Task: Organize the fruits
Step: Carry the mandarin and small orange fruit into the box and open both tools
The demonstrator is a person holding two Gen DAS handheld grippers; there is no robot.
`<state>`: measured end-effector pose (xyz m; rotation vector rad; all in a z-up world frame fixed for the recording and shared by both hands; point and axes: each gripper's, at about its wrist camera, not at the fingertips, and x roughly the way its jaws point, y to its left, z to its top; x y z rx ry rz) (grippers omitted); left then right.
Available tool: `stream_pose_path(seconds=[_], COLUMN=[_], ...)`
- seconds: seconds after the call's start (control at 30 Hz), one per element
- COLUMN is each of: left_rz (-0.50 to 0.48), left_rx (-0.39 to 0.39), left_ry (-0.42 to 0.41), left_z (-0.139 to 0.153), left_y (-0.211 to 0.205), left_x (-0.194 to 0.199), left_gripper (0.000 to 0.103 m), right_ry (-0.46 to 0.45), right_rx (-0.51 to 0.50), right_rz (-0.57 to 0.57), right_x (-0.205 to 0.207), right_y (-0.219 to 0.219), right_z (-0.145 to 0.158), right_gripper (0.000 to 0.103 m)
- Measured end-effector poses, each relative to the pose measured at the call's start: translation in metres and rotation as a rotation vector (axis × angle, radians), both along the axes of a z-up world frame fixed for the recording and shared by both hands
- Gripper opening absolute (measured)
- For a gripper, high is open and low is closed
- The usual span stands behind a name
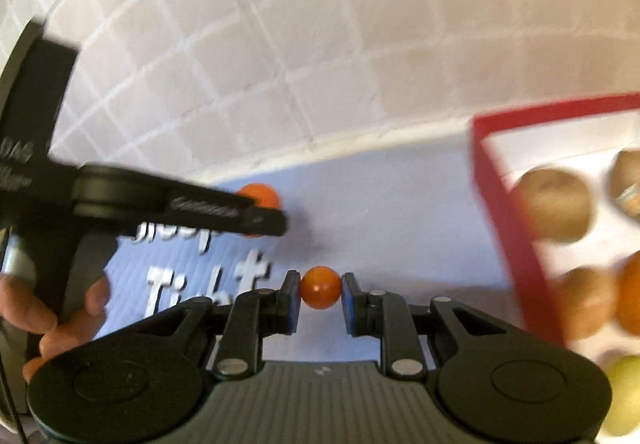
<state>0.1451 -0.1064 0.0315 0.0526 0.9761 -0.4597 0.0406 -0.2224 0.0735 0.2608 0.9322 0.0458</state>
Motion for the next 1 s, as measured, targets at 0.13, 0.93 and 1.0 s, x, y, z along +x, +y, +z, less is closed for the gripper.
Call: stream_pose_path(seconds=[0.13, 0.93, 1.0], left_rz=[-0.061, -0.56, -0.575], left_rx=[-0.034, -0.069, -0.062], left_ry=[-0.068, -0.029, -0.019], left_z=[0.033, 0.038, 0.033], left_y=[-0.023, -0.197, -0.202], left_x=[-0.02, -0.161, -0.165], left_gripper=[0.046, 0.046, 0.046], right_ry=[-0.052, 0.013, 0.02], right_rx=[-0.037, 0.029, 0.053], right_rz=[-0.088, -0.511, -0.515], right_x=[-0.02, -0.155, -0.158], right_y=[-0.034, -0.191, -0.193], right_z=[0.036, 0.06, 0.055], right_gripper=[0.023, 0.024, 0.024])
